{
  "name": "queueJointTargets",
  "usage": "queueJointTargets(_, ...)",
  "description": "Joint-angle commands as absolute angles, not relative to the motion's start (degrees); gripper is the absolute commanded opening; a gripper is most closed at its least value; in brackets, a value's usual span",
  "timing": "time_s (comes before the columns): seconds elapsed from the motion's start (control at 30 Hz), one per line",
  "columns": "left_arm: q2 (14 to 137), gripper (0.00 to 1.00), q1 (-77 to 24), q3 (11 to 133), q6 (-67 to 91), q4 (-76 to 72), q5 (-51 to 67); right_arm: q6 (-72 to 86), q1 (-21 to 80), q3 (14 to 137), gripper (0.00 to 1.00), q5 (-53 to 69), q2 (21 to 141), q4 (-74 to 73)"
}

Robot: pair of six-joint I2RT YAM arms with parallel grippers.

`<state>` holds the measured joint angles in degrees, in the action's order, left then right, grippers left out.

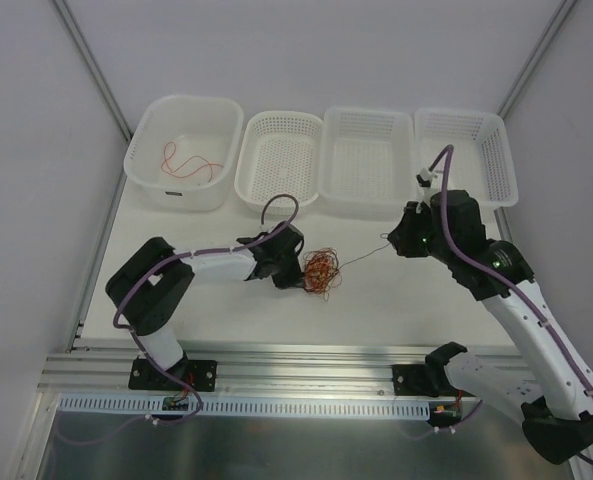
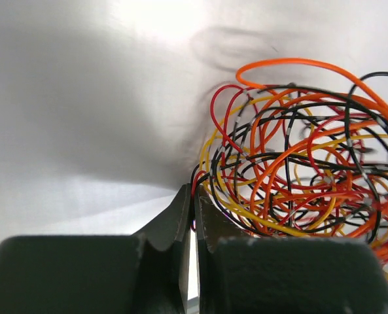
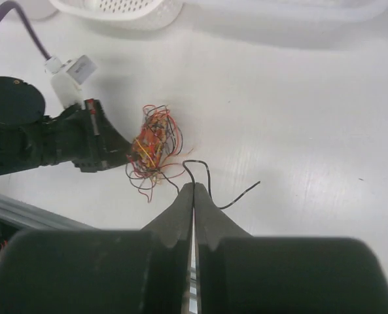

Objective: Untangle the cables

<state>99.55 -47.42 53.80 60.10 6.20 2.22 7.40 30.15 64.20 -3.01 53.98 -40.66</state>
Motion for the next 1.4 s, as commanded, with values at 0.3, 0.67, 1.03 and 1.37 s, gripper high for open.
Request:
queueJointTargets(0.3, 76.4, 0.00, -28.3, 39.6, 48.7, 18.8, -7.1, 0.3, 23.8, 81.7, 0.01, -14.4, 49.9, -52.1)
queueJointTargets(0.67, 71.2, 0.00, -13.8, 38.7, 39.9, 27.1, -16.4, -4.3, 21.7, 94.7, 0.01, -21.4, 51.1, -53.9)
queueJointTargets(1.03, 75.8, 0.00, -8.3, 40.1, 39.6, 28.6, -18.5, -7.0, 21.5, 105.5, 0.01, -26.1, 51.7, -53.6)
queueJointTargets(1.37, 73.2, 0.00, -7.7, 40.3, 37.1, 28.7, -15.1, -5.1, 21.6, 96.2, 0.01, -24.6, 51.3, -56.7)
